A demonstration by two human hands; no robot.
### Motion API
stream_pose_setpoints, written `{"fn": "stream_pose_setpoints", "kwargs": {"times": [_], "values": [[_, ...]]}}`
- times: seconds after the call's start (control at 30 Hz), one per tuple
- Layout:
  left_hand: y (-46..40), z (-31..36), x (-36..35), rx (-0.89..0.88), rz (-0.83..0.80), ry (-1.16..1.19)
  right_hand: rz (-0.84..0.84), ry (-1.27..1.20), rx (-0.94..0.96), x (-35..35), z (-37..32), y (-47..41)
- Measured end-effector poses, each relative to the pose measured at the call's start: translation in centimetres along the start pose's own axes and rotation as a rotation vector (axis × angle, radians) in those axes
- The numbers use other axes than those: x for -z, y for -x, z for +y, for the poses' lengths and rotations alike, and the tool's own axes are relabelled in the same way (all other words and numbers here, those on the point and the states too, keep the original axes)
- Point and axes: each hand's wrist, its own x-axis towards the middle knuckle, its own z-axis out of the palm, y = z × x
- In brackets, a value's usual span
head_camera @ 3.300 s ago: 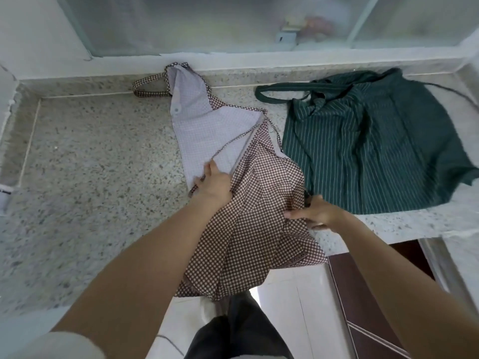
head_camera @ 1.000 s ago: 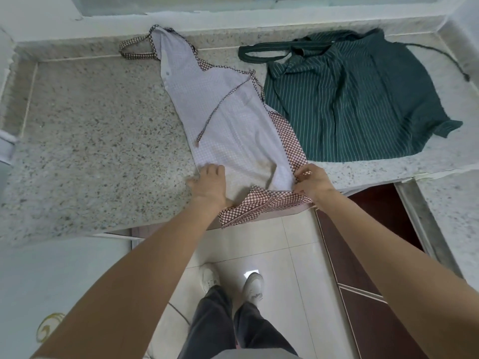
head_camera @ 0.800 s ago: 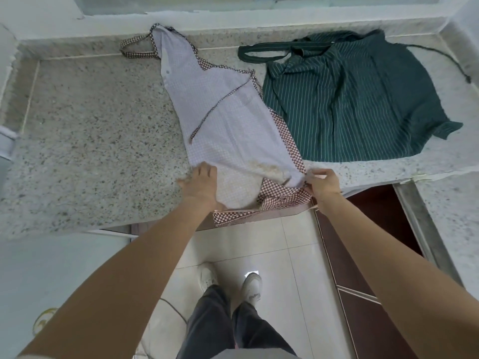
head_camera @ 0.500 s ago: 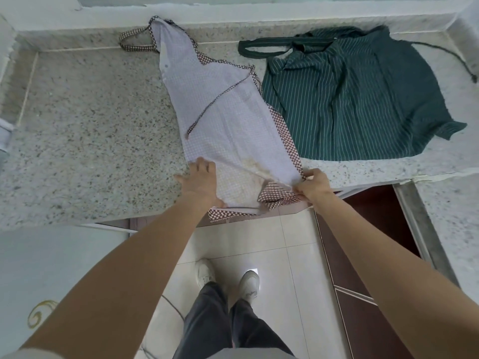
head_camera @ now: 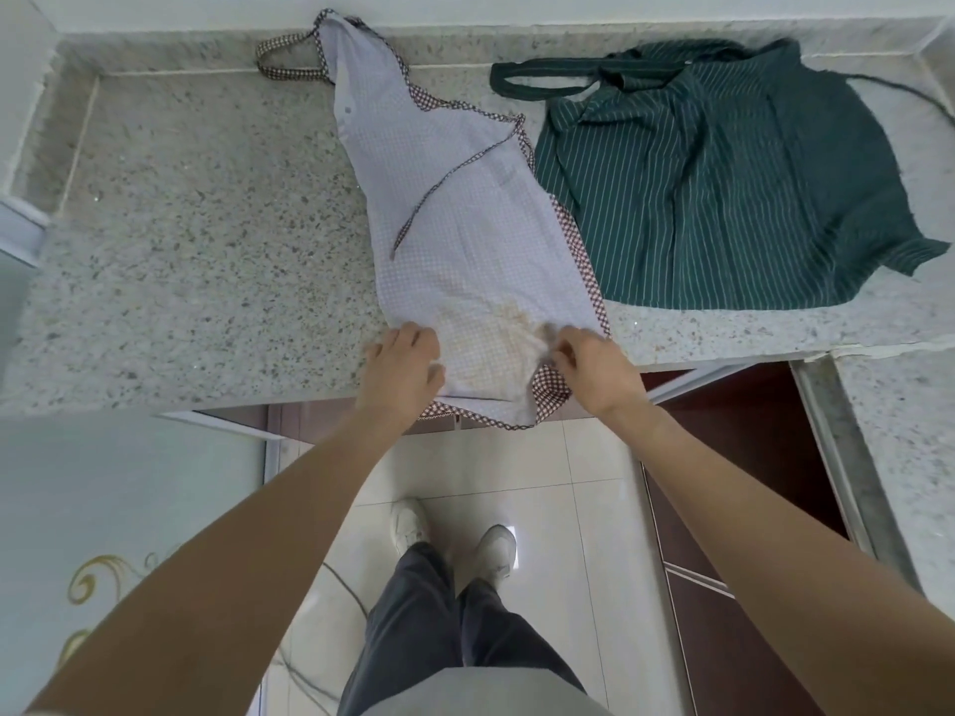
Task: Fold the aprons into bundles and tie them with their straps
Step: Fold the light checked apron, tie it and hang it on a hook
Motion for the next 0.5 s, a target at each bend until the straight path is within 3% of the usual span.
{"fn": "stream_pose_setpoints", "kwargs": {"times": [0.07, 0.2, 0.37, 0.5], "values": [[0.7, -0.3, 0.0, 0.014, -0.079, -0.014, -0.088, 0.098, -0.018, 0.3, -0.4, 0.2], [2.5, -1.4, -0.9, -0.039, -0.192, -0.254, -0.092, 0.127, -0.036, 0.1, 0.1, 0.4], [4.1, -2.6, -2.3, -0.166, -0.054, -0.424, -0.131, 0.209, 0.064, -1.2, 0.4, -0.2], [3.9, -2.5, -1.4, -0.234, -0.003, -0.258, -0.153, 0.209, 0.014, -2.3, 0.6, -0.2]]}}
